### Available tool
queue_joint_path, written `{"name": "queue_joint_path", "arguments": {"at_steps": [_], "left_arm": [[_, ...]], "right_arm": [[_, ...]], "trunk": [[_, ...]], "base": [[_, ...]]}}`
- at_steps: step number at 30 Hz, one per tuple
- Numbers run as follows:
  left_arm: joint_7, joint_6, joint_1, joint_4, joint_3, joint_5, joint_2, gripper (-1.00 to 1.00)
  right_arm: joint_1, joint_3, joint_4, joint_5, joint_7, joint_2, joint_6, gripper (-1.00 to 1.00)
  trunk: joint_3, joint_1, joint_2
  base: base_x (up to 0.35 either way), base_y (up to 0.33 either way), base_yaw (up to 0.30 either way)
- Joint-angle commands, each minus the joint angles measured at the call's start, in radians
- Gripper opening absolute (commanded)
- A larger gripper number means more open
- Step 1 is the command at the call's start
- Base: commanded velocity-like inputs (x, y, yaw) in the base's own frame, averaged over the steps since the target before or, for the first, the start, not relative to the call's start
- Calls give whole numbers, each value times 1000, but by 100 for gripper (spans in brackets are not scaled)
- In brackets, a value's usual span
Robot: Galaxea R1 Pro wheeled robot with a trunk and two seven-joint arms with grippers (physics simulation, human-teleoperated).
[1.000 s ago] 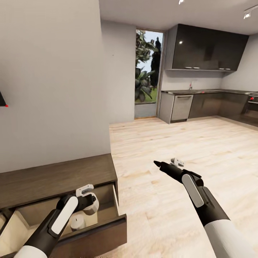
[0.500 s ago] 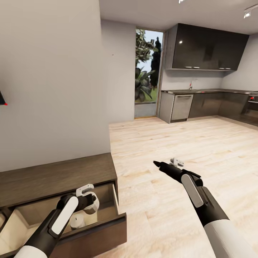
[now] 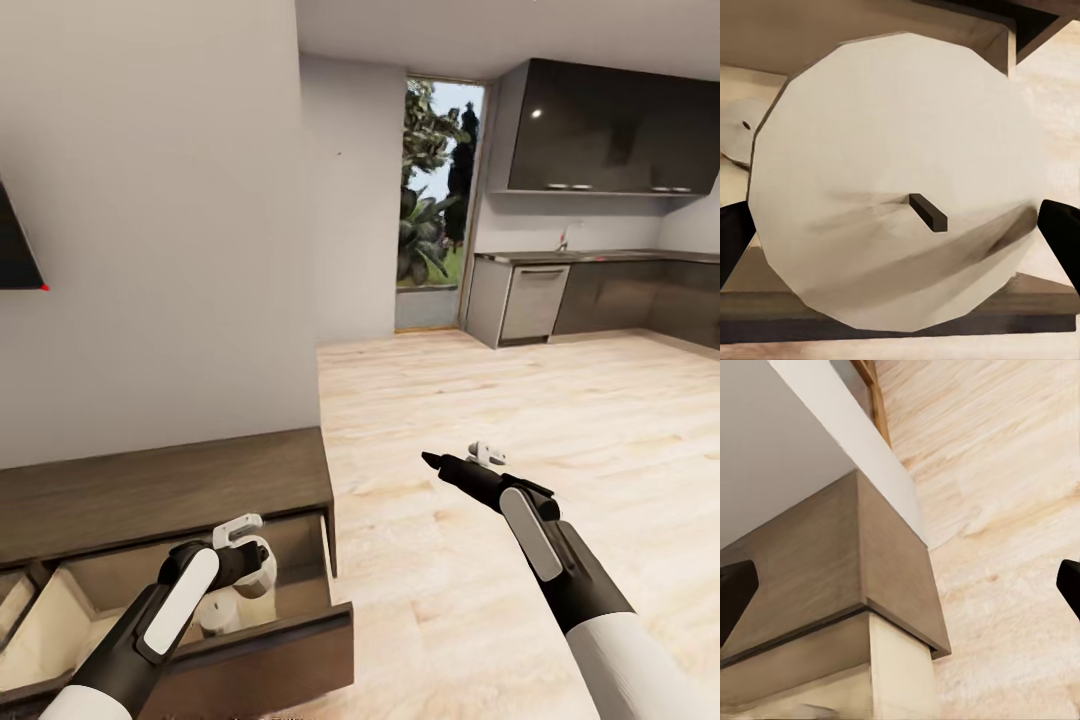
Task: Place each of the two pumpkins and all three candles from the living room inside a cabinet in the living room (use any cabinet), then make sure every cabinet is closed, and position the cauldron so it is next to a table in the living room.
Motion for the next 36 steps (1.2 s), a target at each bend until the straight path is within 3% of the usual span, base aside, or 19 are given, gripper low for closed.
{"name": "queue_joint_path", "arguments": {"at_steps": [1, 14, 27, 36], "left_arm": [[11, 0, -1, -1, -3, 10, 1, -100], [14, 0, -1, -1, -3, 16, 0, -100], [13, 0, -1, 0, -3, 16, 0, -100], [13, 0, -1, -1, -4, 14, 0, -100]], "right_arm": [[0, 2, -1, -7, -5, -1, 3, 100], [0, 1, -4, -7, -4, -4, 3, 100], [0, 1, -4, -8, -3, -4, 3, 100], [0, 1, -5, -8, -2, -4, 3, 100]], "trunk": [[-1, 0, 0], [-1, 0, 0], [-1, 0, 0], [0, 0, 0]], "base": [[1, -17, 268], [38, -148, 102], [210, -49, 27], [32, -20, 29]]}}
